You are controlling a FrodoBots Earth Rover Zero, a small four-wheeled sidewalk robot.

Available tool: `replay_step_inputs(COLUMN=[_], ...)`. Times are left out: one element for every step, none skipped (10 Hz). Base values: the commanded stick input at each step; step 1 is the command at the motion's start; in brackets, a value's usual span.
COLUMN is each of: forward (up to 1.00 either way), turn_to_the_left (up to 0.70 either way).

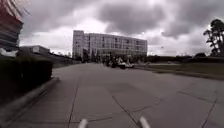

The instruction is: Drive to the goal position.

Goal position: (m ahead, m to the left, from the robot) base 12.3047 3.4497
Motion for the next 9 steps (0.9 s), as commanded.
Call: replay_step_inputs(forward=[0.70,0.70,0.70,0.70,0.70,0.70,0.70,0.70,0.70], turn_to_the_left=[0.03,0.29,0.35,0.22,0.02,0.00,0.00,0.00,0.00])
